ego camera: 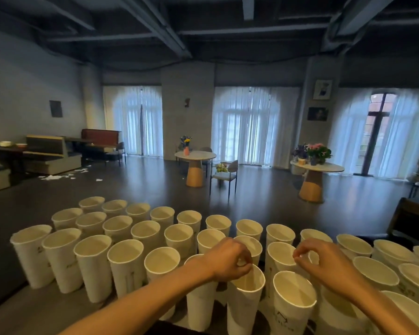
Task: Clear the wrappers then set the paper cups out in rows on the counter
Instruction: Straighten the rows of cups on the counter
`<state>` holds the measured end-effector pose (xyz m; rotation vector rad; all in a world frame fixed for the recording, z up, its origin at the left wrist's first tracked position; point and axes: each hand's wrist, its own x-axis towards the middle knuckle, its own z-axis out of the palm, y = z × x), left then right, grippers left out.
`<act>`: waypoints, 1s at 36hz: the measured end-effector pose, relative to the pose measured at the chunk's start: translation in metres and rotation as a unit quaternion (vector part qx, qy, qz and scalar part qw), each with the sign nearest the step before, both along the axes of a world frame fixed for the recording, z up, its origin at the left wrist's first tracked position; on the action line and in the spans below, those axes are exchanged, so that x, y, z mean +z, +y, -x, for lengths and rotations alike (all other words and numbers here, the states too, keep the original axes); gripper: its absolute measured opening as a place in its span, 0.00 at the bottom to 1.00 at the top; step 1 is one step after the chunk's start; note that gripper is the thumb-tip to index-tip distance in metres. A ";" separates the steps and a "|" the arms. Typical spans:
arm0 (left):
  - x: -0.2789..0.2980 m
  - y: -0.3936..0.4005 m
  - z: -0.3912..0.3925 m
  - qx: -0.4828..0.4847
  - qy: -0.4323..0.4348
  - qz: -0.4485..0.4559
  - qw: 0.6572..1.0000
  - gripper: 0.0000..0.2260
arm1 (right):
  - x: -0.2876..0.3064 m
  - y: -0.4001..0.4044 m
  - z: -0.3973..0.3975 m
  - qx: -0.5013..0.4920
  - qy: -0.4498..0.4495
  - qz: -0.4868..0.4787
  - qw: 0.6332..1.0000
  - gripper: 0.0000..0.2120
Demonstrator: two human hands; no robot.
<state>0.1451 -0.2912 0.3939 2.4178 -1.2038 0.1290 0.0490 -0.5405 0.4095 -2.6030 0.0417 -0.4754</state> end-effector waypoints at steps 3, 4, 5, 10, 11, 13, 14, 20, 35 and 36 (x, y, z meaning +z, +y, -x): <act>0.004 0.004 0.003 0.008 -0.013 0.016 1.000 0.12 | 0.000 0.008 -0.007 0.025 -0.001 -0.015 1.000 0.04; 0.006 0.006 0.004 0.013 -0.027 0.024 0.999 0.12 | -0.001 0.011 -0.009 0.032 -0.003 -0.024 0.999 0.05; 0.008 0.008 0.005 0.018 -0.046 0.033 0.998 0.11 | -0.003 0.014 -0.013 0.037 -0.007 -0.031 0.999 0.06; 0.012 0.042 0.001 0.051 -0.090 0.037 0.994 0.08 | -0.010 0.044 -0.026 0.068 -0.008 -0.037 0.997 0.06; 0.012 0.052 -0.001 0.061 -0.087 0.032 0.994 0.08 | -0.010 0.052 -0.028 0.076 -0.005 -0.028 0.997 0.05; 0.011 0.069 -0.006 0.068 -0.086 0.029 0.994 0.07 | -0.009 0.065 -0.031 0.081 0.007 -0.014 0.997 0.06; 0.011 0.078 -0.007 0.078 -0.090 0.033 0.992 0.07 | -0.008 0.072 -0.035 0.084 0.011 -0.005 0.996 0.07; -0.001 0.111 -0.017 0.065 -0.102 0.055 0.991 0.07 | -0.007 0.090 -0.066 0.018 0.051 0.084 0.995 0.12; -0.009 0.130 -0.035 0.021 -0.054 0.078 0.995 0.07 | 0.011 0.098 -0.082 0.042 0.151 0.141 0.978 0.08; -0.009 0.129 -0.035 0.015 -0.050 0.078 0.996 0.07 | 0.013 0.098 -0.082 0.044 0.158 0.156 0.974 0.09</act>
